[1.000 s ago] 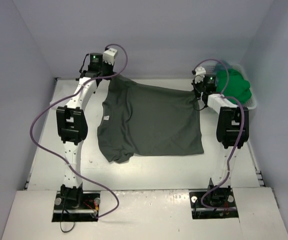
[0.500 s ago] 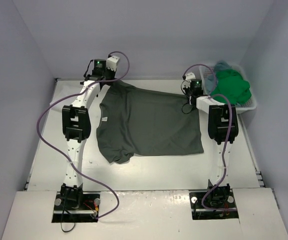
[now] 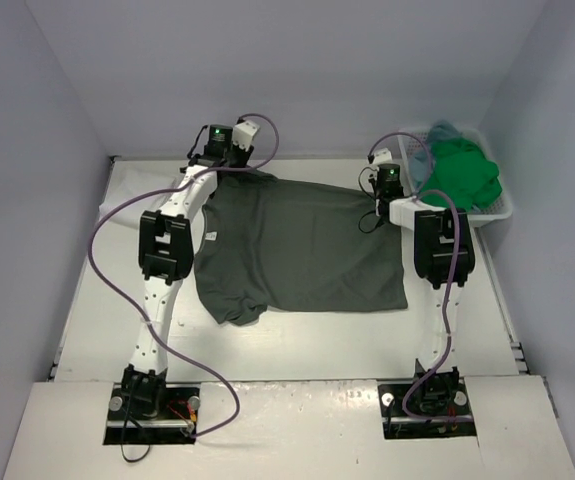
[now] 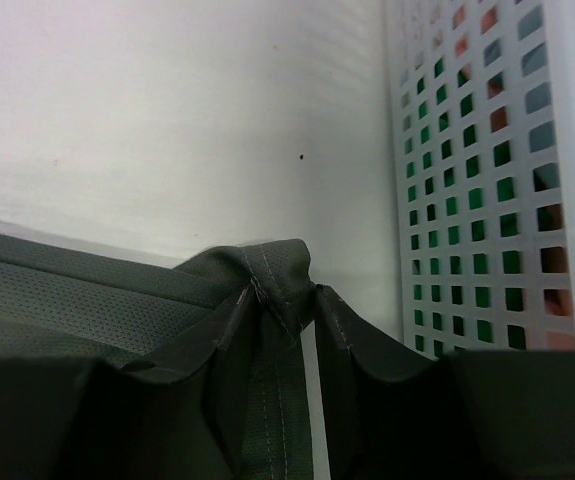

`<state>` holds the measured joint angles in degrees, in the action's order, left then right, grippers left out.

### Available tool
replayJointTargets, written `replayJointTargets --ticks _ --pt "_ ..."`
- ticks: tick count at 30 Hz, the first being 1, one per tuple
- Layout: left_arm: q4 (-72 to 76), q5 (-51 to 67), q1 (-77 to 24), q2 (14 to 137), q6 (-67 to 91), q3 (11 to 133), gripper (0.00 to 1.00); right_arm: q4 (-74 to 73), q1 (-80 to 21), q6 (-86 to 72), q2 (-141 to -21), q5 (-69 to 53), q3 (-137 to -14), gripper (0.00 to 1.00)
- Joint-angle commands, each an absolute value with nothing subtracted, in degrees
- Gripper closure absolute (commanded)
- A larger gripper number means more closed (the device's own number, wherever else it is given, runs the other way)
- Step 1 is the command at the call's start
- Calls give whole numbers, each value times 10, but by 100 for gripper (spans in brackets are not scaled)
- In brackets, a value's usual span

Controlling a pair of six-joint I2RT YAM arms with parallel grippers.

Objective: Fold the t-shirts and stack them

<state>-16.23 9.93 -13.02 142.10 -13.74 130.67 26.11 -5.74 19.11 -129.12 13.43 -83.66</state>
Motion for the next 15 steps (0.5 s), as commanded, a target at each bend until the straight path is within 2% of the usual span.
replayJointTargets --ticks 1,2,5,12,15 --pt "-141 70 -135 1423 -147 1355 61 325 -62 183 -1249 173 -838 73" --pt "-142 70 -135 1431 -143 1367 55 327 -62 180 -1248 174 -837 73" --pt "-137 69 -135 1441 -141 1376 46 334 -62 177 -1242 177 -830 73" --pt "-134 67 -135 1438 -142 1384 46 347 -63 169 -1215 173 -815 73" --pt "-125 69 -135 1407 -142 1329 45 346 -63 163 -1185 162 -802 73"
